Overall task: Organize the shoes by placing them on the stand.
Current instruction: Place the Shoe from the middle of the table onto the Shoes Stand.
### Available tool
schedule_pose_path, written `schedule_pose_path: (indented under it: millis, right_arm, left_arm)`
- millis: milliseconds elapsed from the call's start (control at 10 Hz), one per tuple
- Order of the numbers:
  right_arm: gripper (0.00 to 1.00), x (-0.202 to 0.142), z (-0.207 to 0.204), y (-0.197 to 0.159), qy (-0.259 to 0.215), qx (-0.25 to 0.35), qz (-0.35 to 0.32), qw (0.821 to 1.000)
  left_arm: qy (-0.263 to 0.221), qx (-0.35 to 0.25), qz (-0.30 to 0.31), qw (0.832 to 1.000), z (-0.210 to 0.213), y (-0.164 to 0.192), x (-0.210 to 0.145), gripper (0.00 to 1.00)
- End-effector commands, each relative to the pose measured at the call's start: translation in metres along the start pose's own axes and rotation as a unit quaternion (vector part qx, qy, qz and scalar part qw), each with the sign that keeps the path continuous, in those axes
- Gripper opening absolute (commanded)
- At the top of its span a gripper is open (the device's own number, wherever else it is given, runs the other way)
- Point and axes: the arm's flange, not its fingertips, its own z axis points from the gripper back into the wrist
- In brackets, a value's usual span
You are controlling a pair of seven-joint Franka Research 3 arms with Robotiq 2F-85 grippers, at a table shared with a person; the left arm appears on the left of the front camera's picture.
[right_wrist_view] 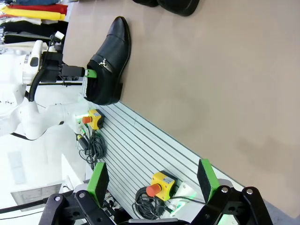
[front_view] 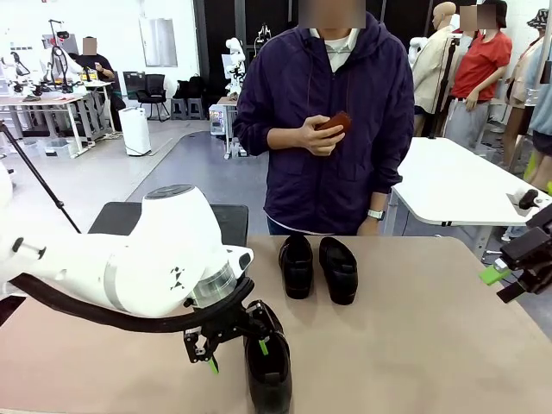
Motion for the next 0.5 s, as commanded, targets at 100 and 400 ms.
schedule_pose_path:
  millis: [100, 400]
  right_arm:
    - [1.0, -0.0009, 0.003, -0.0019, 0.003, 0.003, 0.012, 1.0]
    - [1.0, -0.0009, 0.003, -0.0019, 0.003, 0.003, 0.012, 1.0]
  left_arm:
    - [0.0, 0.008, -0.002, 1.0, -0.0017, -0.0033, 0.0046, 1.0]
    - [0.005, 0.013, -0.005, 1.0, -0.0045, -0.006, 0.0047, 0.0]
